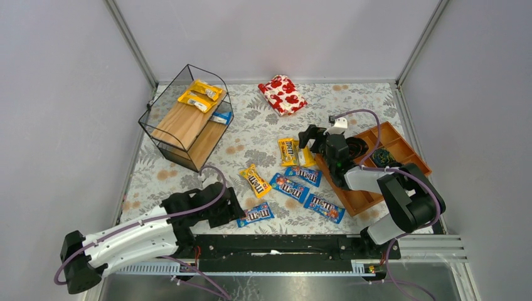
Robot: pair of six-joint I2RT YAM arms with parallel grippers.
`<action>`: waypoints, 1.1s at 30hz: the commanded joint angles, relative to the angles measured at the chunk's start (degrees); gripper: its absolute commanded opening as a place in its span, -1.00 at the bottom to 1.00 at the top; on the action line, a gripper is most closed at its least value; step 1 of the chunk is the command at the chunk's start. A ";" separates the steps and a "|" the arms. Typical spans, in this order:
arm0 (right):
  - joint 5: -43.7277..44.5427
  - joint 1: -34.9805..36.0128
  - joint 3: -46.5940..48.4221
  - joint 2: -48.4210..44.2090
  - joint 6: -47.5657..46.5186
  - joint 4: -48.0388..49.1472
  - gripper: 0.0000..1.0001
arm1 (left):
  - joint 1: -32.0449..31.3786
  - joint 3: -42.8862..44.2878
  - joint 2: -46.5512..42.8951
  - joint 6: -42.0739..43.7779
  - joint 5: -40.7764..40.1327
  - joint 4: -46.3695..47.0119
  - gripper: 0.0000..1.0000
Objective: Place and organize the candy bags onto the shelf
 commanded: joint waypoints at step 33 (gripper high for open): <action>-2.00 -0.35 1.85 0.25 -0.04 1.41 1.00 | 5.60 -26.87 -5.77 -9.14 6.11 42.36 -0.14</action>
